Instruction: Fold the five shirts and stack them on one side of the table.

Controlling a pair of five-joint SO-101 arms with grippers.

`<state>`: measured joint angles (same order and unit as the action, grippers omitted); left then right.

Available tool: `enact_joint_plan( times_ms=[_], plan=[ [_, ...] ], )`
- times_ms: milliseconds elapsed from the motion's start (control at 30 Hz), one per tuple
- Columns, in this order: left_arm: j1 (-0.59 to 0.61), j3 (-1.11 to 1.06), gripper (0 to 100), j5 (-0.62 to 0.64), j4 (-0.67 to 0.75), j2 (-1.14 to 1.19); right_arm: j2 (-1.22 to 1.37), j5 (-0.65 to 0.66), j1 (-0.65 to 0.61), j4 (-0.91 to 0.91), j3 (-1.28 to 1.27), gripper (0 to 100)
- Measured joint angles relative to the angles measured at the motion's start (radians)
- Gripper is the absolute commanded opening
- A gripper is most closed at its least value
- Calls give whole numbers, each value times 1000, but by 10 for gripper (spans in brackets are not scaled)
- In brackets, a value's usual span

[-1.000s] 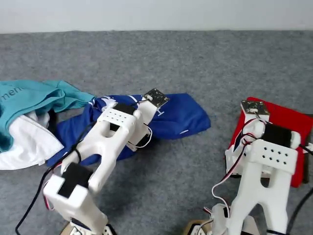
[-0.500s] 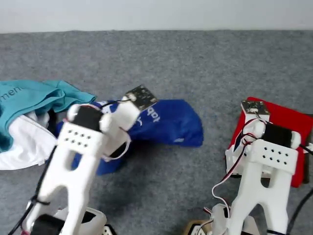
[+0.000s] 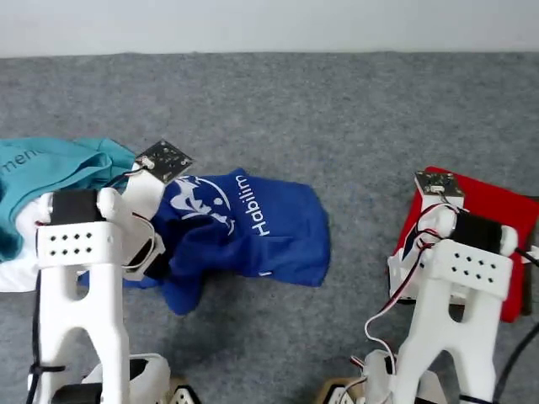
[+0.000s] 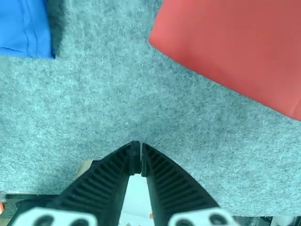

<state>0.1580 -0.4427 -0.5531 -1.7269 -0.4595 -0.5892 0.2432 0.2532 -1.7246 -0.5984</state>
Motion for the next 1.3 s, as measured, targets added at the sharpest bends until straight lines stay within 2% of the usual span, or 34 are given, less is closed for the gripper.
enact_joint_plan(
  times_ms=[167,467,700,867,1000,1300],
  plan=[
    [9,54,240,0,0,0,0,0,-81,41,0,9],
    [29,64,95,28,0,0,0,0,-371,118,0,12],
    [160,64,94,92,0,0,17,54,-586,252,-41,186],
    [252,64,94,129,0,0,143,64,-646,328,-64,201],
    [267,64,94,173,0,0,261,80,-694,393,-64,201],
    [270,64,94,265,0,0,514,255,-718,548,-64,201]
  ],
)
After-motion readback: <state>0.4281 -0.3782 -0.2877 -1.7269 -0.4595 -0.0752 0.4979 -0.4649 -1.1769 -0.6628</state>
